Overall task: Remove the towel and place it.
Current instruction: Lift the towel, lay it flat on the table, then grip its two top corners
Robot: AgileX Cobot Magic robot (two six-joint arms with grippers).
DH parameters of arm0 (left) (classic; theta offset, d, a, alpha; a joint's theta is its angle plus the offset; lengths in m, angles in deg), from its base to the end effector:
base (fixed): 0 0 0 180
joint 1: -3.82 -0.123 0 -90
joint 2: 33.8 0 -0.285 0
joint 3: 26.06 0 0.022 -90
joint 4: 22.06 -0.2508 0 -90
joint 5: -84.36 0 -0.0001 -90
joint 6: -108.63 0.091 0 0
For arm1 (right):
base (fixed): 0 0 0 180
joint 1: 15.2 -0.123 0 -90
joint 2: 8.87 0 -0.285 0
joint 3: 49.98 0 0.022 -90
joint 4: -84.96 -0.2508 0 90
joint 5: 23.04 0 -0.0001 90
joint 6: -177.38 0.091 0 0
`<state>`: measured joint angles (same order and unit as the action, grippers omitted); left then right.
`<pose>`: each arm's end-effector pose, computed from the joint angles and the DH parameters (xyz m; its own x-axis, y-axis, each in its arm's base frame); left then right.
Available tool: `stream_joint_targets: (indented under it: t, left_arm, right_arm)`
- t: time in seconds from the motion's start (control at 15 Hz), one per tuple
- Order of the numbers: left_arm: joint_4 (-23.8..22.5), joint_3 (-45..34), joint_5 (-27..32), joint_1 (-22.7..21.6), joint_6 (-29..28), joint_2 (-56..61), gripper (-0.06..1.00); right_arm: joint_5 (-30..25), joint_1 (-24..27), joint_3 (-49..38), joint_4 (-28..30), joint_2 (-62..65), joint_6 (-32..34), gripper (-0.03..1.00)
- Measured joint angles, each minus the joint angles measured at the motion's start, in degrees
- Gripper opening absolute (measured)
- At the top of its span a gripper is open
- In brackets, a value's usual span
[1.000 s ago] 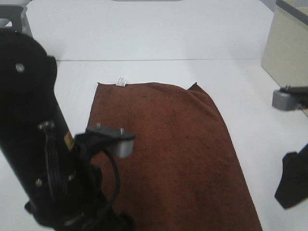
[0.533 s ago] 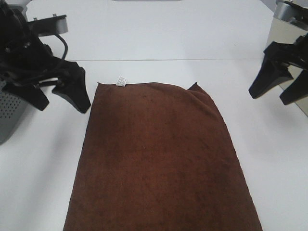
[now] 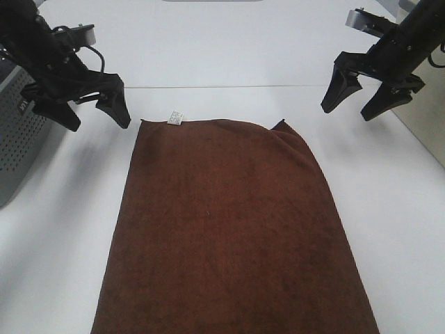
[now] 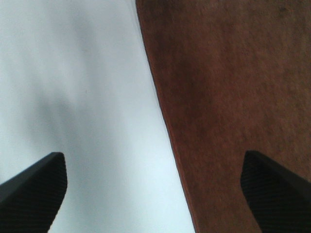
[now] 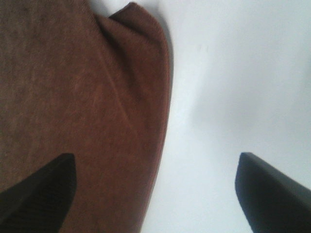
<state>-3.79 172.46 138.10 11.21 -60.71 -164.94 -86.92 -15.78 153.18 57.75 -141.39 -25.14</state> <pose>0.4436 -0.0807 0.1764 -0.9589 0.1178 -0.2582 0.1831 0.9519 -0.2459 0.4497 0.0419 0.1888 -0.9588 -0.1644 -0.2315 -0.2432 0.8962 0.3710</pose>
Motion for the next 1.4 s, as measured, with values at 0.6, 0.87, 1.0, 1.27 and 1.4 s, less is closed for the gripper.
stream_joint_targets:
  t: [0.6, 0.87, 1.0, 1.27, 1.4]
  left_arm:
    - [3.67, 30.54, 3.9, 0.0, 2.29, -24.06, 0.89]
    - [4.53, 32.03, 4.76, 0.0, 2.46, -25.61, 0.89]
    - [4.64, 32.14, 4.76, 0.0, 2.64, -25.73, 0.89]
    - [4.81, 32.2, 5.04, 0.0, 2.75, -25.78, 0.89]
    - [7.62, 32.2, 5.33, 0.0, 2.81, -25.9, 0.89]
  right_arm:
    - [-3.27, 0.0, 25.15, -0.8, -22.17, -0.23, 0.85]
    - [-1.95, -0.06, 25.61, -2.06, -23.43, 0.23, 0.85]
    - [-1.6, -0.23, 25.67, -3.09, -23.84, 0.23, 0.85]
    - [-0.92, -2.06, 25.78, -3.9, -24.01, 0.23, 0.85]
    - [0.11, -2.98, 25.78, -3.9, -24.01, 0.23, 0.85]
